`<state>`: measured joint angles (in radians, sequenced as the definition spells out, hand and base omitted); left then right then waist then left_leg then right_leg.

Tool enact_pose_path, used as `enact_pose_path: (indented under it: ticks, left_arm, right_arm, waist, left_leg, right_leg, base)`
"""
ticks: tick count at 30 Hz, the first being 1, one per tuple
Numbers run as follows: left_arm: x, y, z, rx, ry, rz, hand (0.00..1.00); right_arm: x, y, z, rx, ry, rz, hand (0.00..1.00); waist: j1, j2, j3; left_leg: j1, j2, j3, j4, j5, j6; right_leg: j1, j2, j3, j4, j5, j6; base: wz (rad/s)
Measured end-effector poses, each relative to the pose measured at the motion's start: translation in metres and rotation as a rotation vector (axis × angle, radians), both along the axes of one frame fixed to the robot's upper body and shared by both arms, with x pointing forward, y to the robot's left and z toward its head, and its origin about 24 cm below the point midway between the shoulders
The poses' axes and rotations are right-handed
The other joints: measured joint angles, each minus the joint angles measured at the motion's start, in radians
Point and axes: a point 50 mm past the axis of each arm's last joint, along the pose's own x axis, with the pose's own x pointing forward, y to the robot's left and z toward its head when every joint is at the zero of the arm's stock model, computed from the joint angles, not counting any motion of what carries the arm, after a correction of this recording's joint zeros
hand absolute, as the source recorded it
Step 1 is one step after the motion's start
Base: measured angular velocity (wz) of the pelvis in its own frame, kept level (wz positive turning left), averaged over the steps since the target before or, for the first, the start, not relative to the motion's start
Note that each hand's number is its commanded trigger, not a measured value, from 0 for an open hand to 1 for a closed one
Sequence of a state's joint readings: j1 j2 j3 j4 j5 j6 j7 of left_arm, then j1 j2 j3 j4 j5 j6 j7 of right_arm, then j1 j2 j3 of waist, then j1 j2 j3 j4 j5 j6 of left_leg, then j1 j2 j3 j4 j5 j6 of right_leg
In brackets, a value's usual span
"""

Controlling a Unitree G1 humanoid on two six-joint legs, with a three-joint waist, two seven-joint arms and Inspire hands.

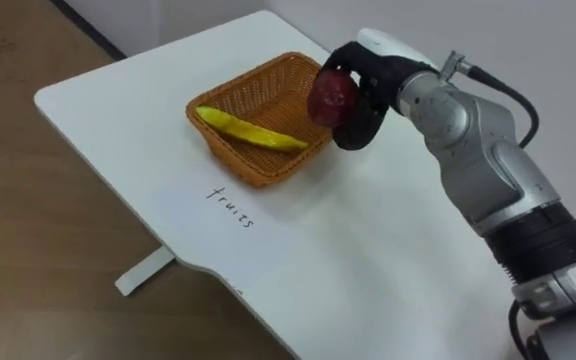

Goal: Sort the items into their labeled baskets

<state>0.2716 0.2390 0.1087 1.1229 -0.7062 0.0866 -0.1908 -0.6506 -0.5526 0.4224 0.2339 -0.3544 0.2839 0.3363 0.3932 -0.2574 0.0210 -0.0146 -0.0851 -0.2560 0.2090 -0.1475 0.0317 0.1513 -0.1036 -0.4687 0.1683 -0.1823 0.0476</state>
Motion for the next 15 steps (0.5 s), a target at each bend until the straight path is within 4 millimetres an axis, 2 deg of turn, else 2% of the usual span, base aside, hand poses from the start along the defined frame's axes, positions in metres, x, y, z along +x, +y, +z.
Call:
enact_pose_path:
  ticks: [4,8,10,13,14,15]
  left_arm:
    - [-0.005,0.002,0.001,-0.007,0.009,-0.002,0.0]
    - [-0.013,0.001,0.001,-0.02,0.03,0.01,0.0]
    - [-0.018,0.002,0.001,-0.026,0.051,0.008,0.0]
    - [-0.019,0.0,0.001,-0.028,0.068,-0.021,0.0]
    - [-0.019,0.001,0.001,-0.028,0.071,-0.024,0.0]
    - [-0.02,0.0,0.001,-0.028,0.078,-0.034,0.0]
  right_arm:
    - [0.0,0.0,-0.007,-0.013,0.006,-0.007,1.0]
    - [0.001,-0.003,-0.01,-0.008,0.018,-0.022,1.0]
    - [0.002,-0.004,-0.011,-0.002,0.016,-0.033,1.0]
    - [0.003,-0.008,-0.014,0.0,0.006,-0.06,1.0]
    - [0.003,-0.009,-0.014,-0.001,0.006,-0.065,0.97]
    - [0.004,-0.01,-0.015,0.0,0.004,-0.073,0.65]
  waist:
    - [0.005,0.0,0.0004]
    - [0.013,0.003,0.0017]
    - [0.022,0.003,0.0022]
    - [0.027,0.003,0.0018]
    - [0.03,0.002,0.0011]
    - [0.036,0.002,0.0014]
  left_leg:
    - [-0.001,-0.014,-0.034,0.008,-0.001,0.001]
    - [-0.012,-0.015,-0.047,0.017,-0.002,0.0]
    - [-0.02,-0.019,-0.054,0.024,-0.002,-0.001]
    - [-0.042,-0.028,-0.068,0.035,-0.003,-0.002]
    - [-0.046,-0.029,-0.067,0.036,-0.003,-0.002]
    - [-0.052,-0.03,-0.069,0.04,-0.003,-0.002]
  right_leg:
    - [0.008,0.0,-0.003,0.0,-0.001,0.002]
    - [0.006,-0.001,-0.007,0.0,-0.002,0.003]
    - [0.007,-0.001,-0.029,0.001,-0.002,0.003]
    - [-0.001,-0.003,-0.04,0.001,-0.004,0.006]
    - [-0.008,-0.004,-0.041,0.001,-0.004,0.007]
    - [-0.01,-0.004,-0.046,0.001,-0.005,0.007]
  base:
    - [0.23]
    - [0.13]
    - [0.09]
    - [0.15]
    - [0.05]
    - [0.05]
